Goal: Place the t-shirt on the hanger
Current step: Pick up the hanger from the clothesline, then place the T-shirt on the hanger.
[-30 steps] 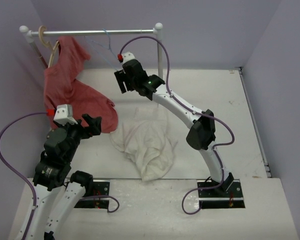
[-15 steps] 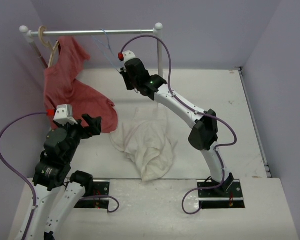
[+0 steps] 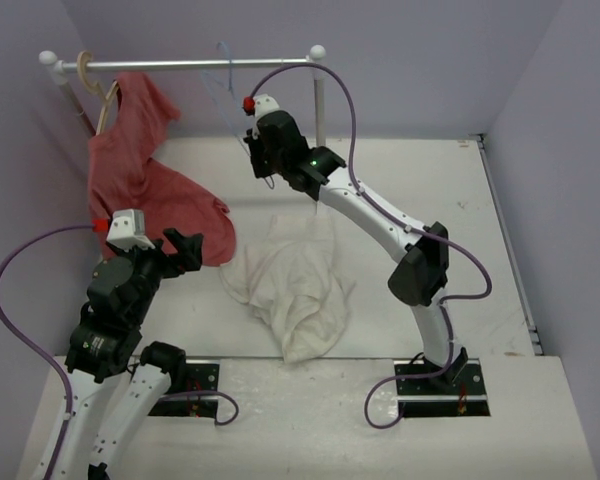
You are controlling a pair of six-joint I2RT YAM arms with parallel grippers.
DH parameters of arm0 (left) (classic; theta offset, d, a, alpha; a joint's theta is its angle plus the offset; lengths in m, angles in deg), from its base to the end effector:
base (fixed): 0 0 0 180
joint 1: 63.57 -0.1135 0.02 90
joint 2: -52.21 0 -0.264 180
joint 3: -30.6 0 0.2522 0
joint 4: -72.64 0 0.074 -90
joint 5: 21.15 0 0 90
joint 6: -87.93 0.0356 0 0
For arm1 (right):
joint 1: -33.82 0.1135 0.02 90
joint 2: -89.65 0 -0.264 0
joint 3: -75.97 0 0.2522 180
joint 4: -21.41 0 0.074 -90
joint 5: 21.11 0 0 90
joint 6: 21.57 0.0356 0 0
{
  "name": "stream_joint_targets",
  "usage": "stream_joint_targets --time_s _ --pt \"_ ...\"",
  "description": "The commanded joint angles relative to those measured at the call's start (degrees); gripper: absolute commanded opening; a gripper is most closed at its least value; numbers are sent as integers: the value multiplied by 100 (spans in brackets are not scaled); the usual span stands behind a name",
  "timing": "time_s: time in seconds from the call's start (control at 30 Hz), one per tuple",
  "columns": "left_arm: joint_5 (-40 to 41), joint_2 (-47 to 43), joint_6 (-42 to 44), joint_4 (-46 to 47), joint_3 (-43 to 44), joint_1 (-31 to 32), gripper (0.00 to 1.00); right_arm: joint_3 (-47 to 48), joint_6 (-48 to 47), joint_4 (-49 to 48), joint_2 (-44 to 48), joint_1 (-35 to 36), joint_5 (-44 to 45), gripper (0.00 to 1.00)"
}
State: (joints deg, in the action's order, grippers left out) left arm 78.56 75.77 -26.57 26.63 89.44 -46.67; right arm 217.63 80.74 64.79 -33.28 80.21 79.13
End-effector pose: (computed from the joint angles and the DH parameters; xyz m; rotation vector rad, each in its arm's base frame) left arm 0.0889 -0.0207 0.3444 -0.2410 1.7541 -0.3768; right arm 0.3505 0.3587 0.3706 -0.4816 1.9680 0.4779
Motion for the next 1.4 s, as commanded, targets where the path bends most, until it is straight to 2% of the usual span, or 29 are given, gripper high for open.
stream_joint_targets --time_s 0.0,0.2,0.27,0.33,0.37,0.5,0.6,0.7,0.77,0.87,0.93,1.03,1.07,1.13,1.23,1.37 --pt "-30 -45 -21 184 -70 -3 100 -118 333 -148 1100 10 -164 0" --pt "22 52 -29 175 -61 -3 100 -653 447 550 1799 10 -496 0" --pt "75 104 -45 136 -34 -3 100 -1213 508 489 2306 10 -620 0" --pt "101 175 -53 116 -5 -3 100 -2602 620 0 2963 10 -662 0" --pt "116 183 -56 108 -5 -3 100 -3004 631 -176 3230 10 -673 0" --pt "100 180 -56 124 -3 -3 100 -4151 629 -450 4149 14 -771 0" --pt "21 261 -37 142 -1 -3 100 -4609 700 -186 4658 10 -838 0" --pt "-433 685 69 288 40 -3 100 -5746 1047 96 5596 8 -585 0" --pt "-1133 1165 135 354 80 -3 100 -6345 1309 284 6511 -5 -329 0" --pt "-1855 2232 -82 416 113 89 100 -6972 1803 873 7518 -10 286 0" --pt "-1776 2891 -399 674 41 561 100 -7113 2139 1442 7955 -16 812 0" --pt "-549 3593 -705 1061 172 2232 100 -7048 2418 2051 8728 -16 1226 0" --pt "-228 4036 -697 1034 303 3040 100 -6985 2487 2200 8859 -16 1271 0" --pt "476 4480 -450 928 626 3722 99 -6751 2577 2633 9080 -25 1369 0" --pt "1153 5045 25 614 1183 4538 97 -6465 2687 3223 9388 -25 1488 0" --pt "2147 5822 302 -280 1843 5124 88 -6324 2769 3601 9825 -25 1524 0"
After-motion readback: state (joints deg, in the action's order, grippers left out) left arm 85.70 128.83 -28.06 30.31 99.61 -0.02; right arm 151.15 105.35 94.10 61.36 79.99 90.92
